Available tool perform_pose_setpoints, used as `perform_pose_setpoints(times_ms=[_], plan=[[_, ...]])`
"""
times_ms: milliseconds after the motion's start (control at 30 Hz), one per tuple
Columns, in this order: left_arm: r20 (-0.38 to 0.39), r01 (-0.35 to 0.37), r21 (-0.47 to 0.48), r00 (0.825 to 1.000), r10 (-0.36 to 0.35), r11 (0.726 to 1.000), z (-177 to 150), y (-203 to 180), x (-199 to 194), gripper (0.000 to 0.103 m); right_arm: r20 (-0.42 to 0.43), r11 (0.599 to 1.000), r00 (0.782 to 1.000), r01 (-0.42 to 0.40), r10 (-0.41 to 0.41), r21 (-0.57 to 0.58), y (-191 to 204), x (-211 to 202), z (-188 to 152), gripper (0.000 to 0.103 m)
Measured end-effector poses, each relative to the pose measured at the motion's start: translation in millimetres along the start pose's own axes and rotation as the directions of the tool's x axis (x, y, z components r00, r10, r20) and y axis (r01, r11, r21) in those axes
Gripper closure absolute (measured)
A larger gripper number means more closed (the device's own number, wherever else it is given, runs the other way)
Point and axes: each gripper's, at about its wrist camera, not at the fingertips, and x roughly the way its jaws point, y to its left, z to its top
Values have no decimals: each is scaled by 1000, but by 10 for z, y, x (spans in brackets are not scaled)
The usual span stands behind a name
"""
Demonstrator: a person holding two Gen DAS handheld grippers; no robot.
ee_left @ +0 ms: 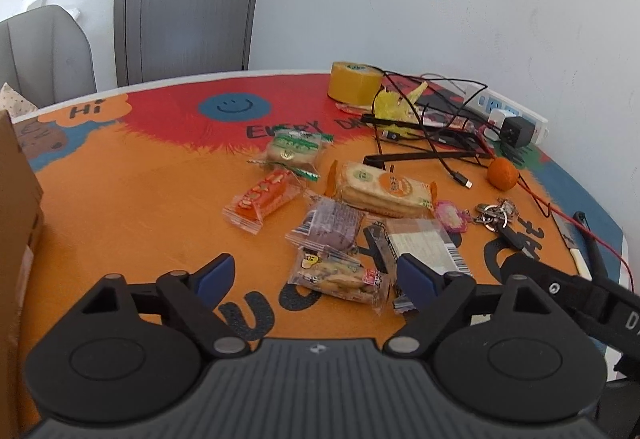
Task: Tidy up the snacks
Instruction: 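Move both tools back to the snack pile, then grasp the biscuit packet with the left gripper while the right grasps the bread pack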
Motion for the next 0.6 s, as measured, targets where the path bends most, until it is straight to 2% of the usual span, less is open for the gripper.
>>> perform_pose_setpoints(times_ms=[300,400,433,600], plan=[[-30,12,28,999,-11,1000,-48,-44,220,32,-13,1000,1000,4,-4,5,-18,89,11,0],[-25,14,35,1000,-14,999,-46,-46,221,40,-18,1000,1000,-1,1,-2,21,118,10,0],[-24,22,34,999,-21,999,-42,-40,217,46,-21,1000,1000,-3,3,-6,38,132,8,0],[-26,44,16,999,-43,999,-30,27,177,52,-30,1000,1000,-11,11,-20,133,191,6,0]])
